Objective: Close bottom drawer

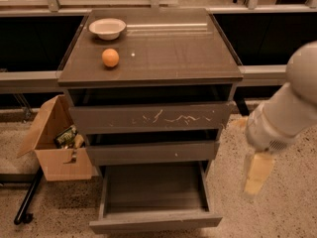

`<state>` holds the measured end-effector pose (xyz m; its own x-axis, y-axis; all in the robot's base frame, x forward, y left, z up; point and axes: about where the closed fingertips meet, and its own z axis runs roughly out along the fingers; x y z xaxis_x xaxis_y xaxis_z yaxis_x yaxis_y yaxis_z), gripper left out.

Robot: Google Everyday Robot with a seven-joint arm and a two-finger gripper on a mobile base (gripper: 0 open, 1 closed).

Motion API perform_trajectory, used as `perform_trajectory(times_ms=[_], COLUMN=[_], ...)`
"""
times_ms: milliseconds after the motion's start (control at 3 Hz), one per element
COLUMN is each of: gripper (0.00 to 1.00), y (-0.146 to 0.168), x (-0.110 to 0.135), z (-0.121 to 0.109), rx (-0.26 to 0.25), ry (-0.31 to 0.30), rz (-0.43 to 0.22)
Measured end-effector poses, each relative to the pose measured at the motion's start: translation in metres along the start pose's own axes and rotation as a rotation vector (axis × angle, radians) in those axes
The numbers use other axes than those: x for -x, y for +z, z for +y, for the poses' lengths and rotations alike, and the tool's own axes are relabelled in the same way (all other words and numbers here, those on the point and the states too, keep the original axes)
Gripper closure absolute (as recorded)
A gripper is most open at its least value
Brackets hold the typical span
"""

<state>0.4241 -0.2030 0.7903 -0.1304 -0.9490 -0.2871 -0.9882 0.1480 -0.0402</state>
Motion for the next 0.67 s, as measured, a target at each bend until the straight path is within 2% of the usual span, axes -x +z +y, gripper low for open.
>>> perform_trajectory(times_ms=[333, 667], gripper=[0.00, 0.00], y=[0.0832, 0.0832], x=[-0.0219, -0.0219], z=[0.0315, 0.0315], rx=[0.135, 0.135], ry=[0.020, 0.020], rz=[-0.046, -0.046])
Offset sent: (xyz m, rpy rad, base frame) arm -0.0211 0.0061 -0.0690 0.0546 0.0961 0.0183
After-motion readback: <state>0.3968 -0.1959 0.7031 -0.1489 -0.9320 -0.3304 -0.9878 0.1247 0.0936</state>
